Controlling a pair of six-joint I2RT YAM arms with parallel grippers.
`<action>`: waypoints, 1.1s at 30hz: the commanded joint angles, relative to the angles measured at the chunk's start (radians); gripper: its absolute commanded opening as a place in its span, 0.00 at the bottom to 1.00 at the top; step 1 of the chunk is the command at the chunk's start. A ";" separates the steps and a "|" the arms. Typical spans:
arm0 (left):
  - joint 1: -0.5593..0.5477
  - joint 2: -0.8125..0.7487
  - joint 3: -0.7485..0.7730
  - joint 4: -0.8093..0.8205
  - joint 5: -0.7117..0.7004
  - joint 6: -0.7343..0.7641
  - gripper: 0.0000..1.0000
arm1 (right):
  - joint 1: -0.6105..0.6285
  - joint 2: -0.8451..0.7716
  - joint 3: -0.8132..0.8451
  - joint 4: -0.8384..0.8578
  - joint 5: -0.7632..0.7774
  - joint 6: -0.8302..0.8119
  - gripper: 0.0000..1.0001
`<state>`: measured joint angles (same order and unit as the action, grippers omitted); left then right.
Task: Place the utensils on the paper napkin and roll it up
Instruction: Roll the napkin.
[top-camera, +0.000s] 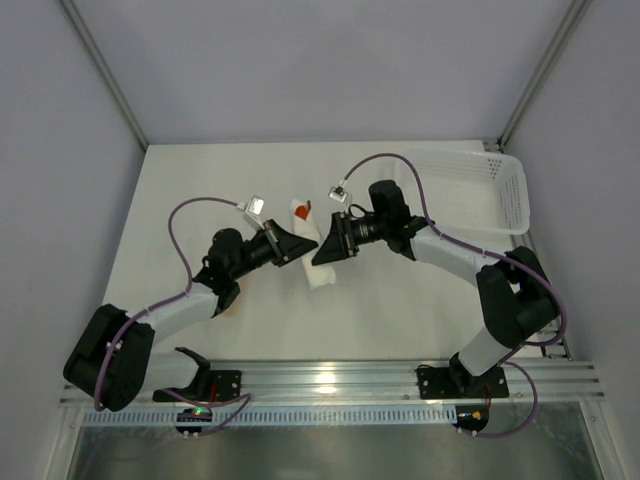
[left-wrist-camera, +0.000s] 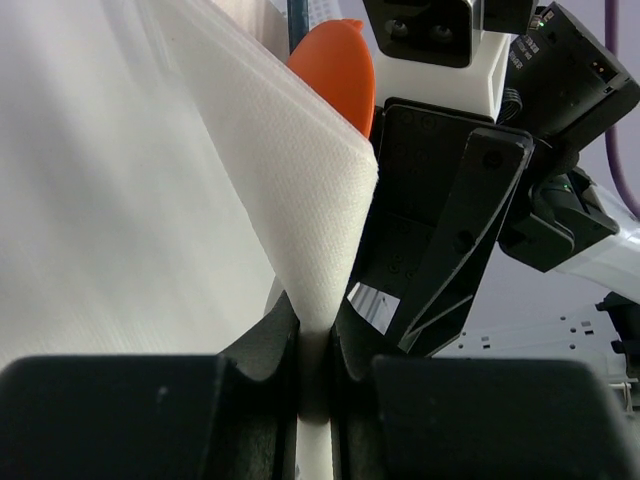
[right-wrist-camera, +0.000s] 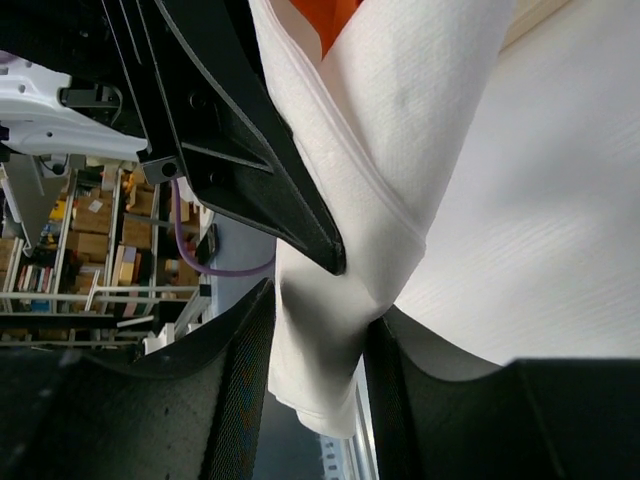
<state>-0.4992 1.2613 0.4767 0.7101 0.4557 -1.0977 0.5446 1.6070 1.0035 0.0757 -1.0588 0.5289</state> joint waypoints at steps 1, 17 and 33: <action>0.001 -0.008 0.008 0.081 0.021 -0.005 0.00 | -0.002 -0.006 -0.011 0.200 -0.081 0.092 0.43; -0.002 0.016 0.008 0.144 0.043 -0.033 0.00 | -0.021 0.060 -0.028 0.380 -0.141 0.221 0.43; -0.007 0.023 0.013 0.138 0.047 -0.034 0.05 | -0.023 0.090 -0.046 0.555 -0.152 0.348 0.04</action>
<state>-0.4953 1.2812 0.4767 0.8303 0.4755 -1.1267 0.5114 1.7046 0.9607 0.4881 -1.2057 0.8478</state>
